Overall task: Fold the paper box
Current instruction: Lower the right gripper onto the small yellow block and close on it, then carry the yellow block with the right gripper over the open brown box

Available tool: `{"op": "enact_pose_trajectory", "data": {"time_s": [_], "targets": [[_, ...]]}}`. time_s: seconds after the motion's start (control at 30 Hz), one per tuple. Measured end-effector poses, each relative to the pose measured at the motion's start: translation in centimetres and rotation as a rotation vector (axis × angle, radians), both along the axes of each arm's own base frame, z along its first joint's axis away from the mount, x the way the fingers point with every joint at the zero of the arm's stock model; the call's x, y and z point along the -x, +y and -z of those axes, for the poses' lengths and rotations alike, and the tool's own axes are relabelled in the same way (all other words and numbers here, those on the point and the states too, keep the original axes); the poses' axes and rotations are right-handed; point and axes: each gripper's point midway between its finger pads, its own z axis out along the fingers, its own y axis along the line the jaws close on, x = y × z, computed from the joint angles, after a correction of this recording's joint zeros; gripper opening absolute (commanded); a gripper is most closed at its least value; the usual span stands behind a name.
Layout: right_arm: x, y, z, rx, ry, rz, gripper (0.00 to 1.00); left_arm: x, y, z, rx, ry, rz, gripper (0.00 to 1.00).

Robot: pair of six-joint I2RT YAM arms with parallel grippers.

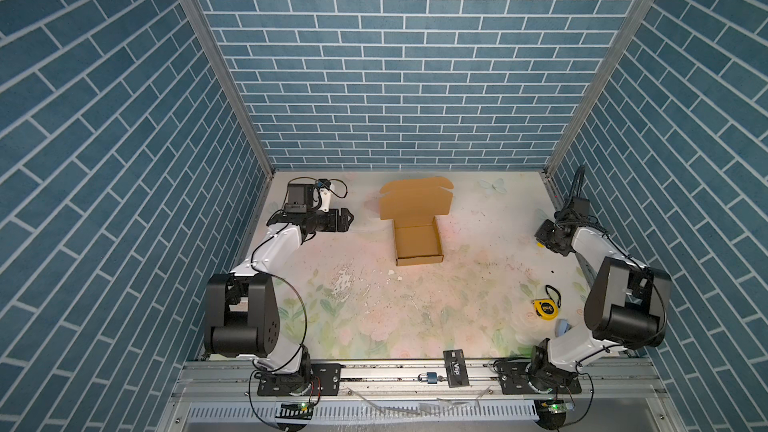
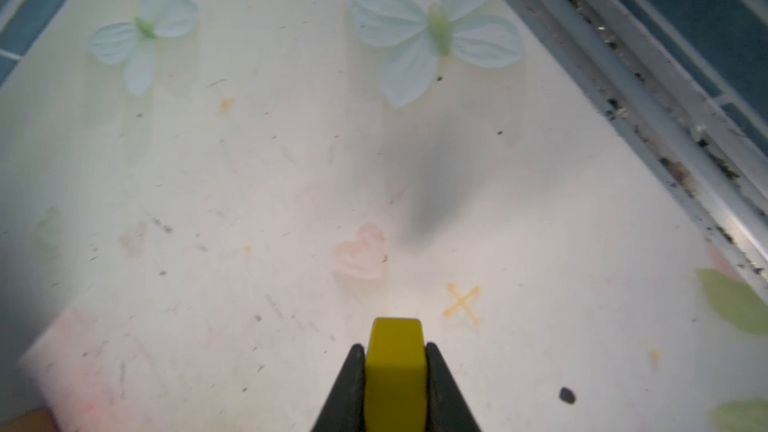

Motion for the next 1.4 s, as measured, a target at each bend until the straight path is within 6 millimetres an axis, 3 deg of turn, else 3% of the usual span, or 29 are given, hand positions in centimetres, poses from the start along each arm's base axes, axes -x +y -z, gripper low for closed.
{"op": "enact_pose_trajectory", "data": {"time_s": [0.33, 0.77, 0.9, 1.27, 1.4], "targets": [[1.5, 8.7, -1.6, -0.100, -0.036, -0.176, 0.24, -0.3, 1.5, -0.9, 0.012, -0.020, -0.050, 0.94], [3.2, 16.9, -1.4, -0.178, -0.058, -0.335, 0.24, -0.1, 2.1, -1.4, 0.022, -0.038, -0.069, 0.94], [3.2, 20.5, -2.0, -0.214, -0.097, -0.422, 0.24, -0.1, 2.3, -2.3, 0.028, -0.073, -0.077, 0.94], [3.3, 31.6, -5.1, -0.331, -0.211, -0.701, 0.24, 0.1, 2.6, -2.2, 0.049, -0.078, -0.093, 0.94], [3.1, 35.4, -5.0, -0.369, -0.216, -0.782, 0.24, 0.1, 2.6, -2.3, 0.056, -0.077, -0.097, 0.94]]}}
